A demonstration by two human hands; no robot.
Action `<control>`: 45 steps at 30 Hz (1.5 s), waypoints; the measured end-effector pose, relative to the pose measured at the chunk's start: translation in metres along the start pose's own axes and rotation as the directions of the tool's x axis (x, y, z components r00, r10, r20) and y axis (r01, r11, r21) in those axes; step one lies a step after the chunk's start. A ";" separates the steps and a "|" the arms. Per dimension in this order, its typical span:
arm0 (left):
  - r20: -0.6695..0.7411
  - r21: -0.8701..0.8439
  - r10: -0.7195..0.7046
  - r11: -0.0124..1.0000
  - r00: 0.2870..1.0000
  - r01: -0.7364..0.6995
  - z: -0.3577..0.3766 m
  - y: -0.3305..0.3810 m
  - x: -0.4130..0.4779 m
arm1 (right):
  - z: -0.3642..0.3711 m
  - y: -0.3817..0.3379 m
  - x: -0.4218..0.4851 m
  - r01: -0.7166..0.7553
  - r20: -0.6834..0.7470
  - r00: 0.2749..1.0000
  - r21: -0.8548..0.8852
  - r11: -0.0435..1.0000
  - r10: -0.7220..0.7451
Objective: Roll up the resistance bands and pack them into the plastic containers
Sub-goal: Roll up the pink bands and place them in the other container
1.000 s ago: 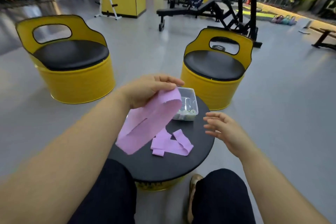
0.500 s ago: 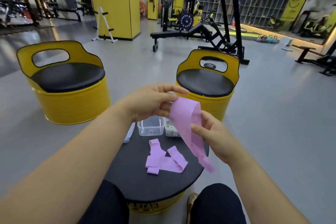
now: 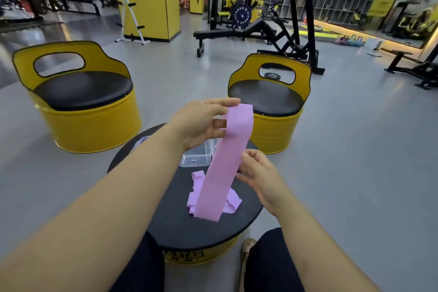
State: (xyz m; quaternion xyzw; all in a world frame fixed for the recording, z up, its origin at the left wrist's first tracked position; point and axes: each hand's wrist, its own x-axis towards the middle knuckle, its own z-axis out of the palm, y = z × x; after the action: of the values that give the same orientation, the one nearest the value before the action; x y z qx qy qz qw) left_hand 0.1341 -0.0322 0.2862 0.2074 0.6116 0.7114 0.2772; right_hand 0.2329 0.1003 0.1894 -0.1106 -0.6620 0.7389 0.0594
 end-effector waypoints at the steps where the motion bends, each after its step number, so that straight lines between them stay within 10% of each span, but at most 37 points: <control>1: 0.002 -0.025 -0.005 1.000 1.000 0.005 -0.002 -0.003 0.000 | 0.002 0.001 0.001 0.011 -0.018 1.000 0.018 1.000 -0.011; 8: -0.060 -0.138 0.026 0.990 0.998 -0.034 -0.012 -0.004 -0.004 | -0.004 0.017 0.005 -0.088 0.074 0.990 -0.368 0.926 0.124; 17: -0.442 0.165 -0.004 0.983 0.897 0.086 -0.055 -0.041 0.003 | -0.032 0.010 -0.017 -0.190 0.219 0.942 -0.281 0.941 0.255; 23: -0.318 0.562 -0.203 0.747 0.926 0.357 -0.056 -0.078 -0.012 | -0.021 0.000 -0.013 -0.178 0.173 0.966 -0.089 0.980 0.191; 34: 0.184 0.404 -0.317 0.887 0.930 0.223 0.001 -0.081 -0.031 | -0.021 -0.028 -0.002 -0.108 0.069 0.992 0.090 0.990 0.102; 45: 0.063 0.341 -0.113 0.936 0.992 0.085 0.013 -0.069 -0.023 | -0.035 -0.047 -0.001 -0.008 0.032 0.999 0.163 0.987 0.002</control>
State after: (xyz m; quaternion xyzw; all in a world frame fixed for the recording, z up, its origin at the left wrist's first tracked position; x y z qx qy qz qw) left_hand 0.1693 -0.0301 0.2217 0.2496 0.7225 0.5720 0.2976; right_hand 0.2395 0.1388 0.2323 -0.0951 -0.5998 0.7925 0.0557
